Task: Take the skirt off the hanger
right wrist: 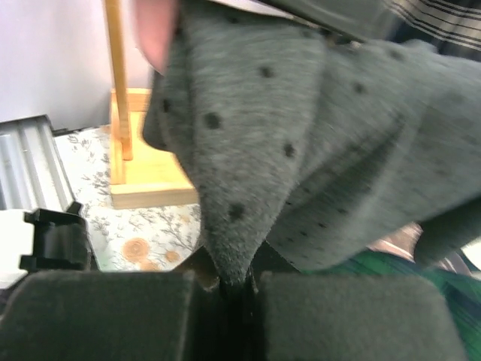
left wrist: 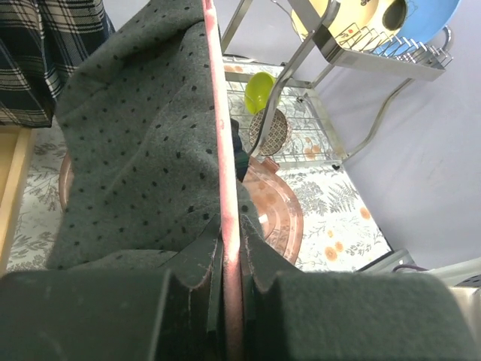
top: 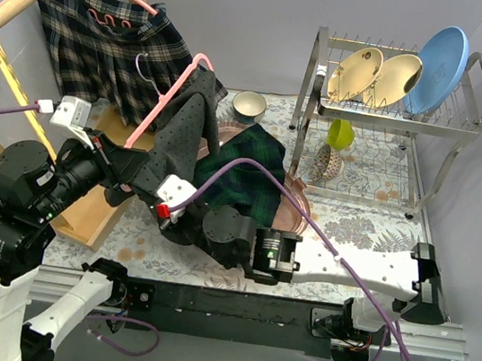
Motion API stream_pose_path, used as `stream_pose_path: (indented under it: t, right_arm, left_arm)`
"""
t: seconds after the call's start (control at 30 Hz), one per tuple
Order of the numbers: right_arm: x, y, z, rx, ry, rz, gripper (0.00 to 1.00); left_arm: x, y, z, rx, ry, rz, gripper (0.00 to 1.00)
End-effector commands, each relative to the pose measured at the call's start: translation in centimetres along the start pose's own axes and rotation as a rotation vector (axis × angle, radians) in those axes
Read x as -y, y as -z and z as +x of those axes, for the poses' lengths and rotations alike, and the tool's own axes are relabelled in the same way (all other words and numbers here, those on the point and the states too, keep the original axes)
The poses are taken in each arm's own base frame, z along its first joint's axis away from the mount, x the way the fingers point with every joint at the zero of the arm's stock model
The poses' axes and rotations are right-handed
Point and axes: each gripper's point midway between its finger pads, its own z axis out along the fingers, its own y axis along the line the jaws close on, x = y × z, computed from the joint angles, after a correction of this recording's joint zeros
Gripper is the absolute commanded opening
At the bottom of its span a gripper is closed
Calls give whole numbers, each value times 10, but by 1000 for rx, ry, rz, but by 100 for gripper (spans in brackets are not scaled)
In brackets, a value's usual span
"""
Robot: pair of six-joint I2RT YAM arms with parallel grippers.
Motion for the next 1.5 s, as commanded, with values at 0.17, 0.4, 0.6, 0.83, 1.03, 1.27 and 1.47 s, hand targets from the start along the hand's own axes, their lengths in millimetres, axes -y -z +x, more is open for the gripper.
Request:
stream_pose_path:
  t: [0.17, 0.4, 0.6, 0.83, 1.03, 1.27, 1.47]
  right_arm:
    - [71, 67, -30, 115, -62, 201, 1]
    - [126, 139, -56, 262, -171, 306, 1]
    - [174, 203, -82, 472, -248, 412, 1]
    - [189, 218, -103, 482, -224, 433, 1]
    - [191, 222, -127, 527, -203, 421, 1]
    - [204, 237, -152, 596, -210, 444, 1]
    - [200, 221, -146, 536, -158, 474, 1]
  left_arm:
    - [-9, -10, -18, 73, -63, -41, 0]
    - [-25, -8, -20, 101, -61, -126, 0]
    - [-22, 2, -32, 145, -71, -134, 0]
    - [-43, 12, -44, 209, -73, -263, 0]
    - [-58, 19, -49, 245, -74, -352, 0]
    - [-62, 24, -53, 263, -84, -383, 0]
    - [-59, 28, -56, 287, -81, -371, 0]
